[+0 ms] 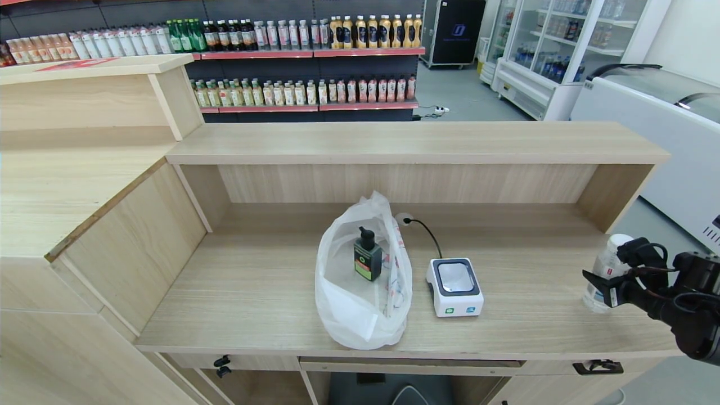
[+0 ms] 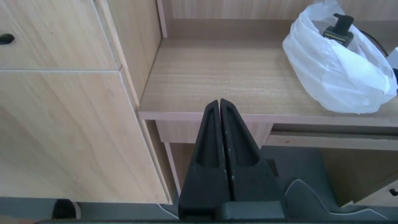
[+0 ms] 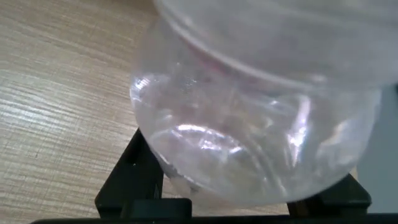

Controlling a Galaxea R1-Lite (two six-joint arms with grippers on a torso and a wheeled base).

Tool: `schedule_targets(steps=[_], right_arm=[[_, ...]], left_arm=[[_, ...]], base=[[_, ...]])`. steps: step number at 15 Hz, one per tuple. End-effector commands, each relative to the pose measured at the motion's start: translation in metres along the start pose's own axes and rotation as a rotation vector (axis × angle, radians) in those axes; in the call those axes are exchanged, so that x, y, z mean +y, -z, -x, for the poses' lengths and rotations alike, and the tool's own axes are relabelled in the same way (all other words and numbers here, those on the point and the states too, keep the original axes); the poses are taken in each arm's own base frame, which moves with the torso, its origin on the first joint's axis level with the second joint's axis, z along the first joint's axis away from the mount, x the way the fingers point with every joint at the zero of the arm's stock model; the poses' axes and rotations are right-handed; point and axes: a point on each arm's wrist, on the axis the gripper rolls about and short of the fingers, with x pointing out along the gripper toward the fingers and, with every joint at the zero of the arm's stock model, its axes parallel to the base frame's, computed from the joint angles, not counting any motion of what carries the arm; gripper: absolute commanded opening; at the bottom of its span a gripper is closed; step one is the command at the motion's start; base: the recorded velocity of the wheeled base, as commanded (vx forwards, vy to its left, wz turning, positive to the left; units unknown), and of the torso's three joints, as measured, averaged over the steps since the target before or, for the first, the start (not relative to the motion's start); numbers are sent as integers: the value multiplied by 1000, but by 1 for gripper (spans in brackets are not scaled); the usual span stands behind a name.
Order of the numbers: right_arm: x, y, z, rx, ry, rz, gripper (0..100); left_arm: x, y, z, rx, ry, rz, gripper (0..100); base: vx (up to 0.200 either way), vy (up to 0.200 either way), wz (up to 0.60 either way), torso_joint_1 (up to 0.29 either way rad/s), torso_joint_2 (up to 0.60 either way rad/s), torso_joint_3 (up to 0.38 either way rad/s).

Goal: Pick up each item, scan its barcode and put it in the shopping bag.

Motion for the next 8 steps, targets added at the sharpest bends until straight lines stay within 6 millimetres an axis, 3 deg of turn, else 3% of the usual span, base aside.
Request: schedule_targets(steps=[1,4,6,8], right_arm=[[-1,-2,1,-8,7,-6,0],[-4,-21,7,-58,24,-121,0],[-9,-74,36,-103,27,-301,0],[-10,-135,91,-123,-53,-470,0]], left_arm=[[0,0,0,0,0,0,0],[0,0,0,0,0,0,0],[0,0,0,0,0,0,0],[0,0,0,0,0,0,0]], base=[[0,0,0,0,0,0],[0,0,0,0,0,0],[0,0,0,0,0,0],[0,0,0,0,0,0]])
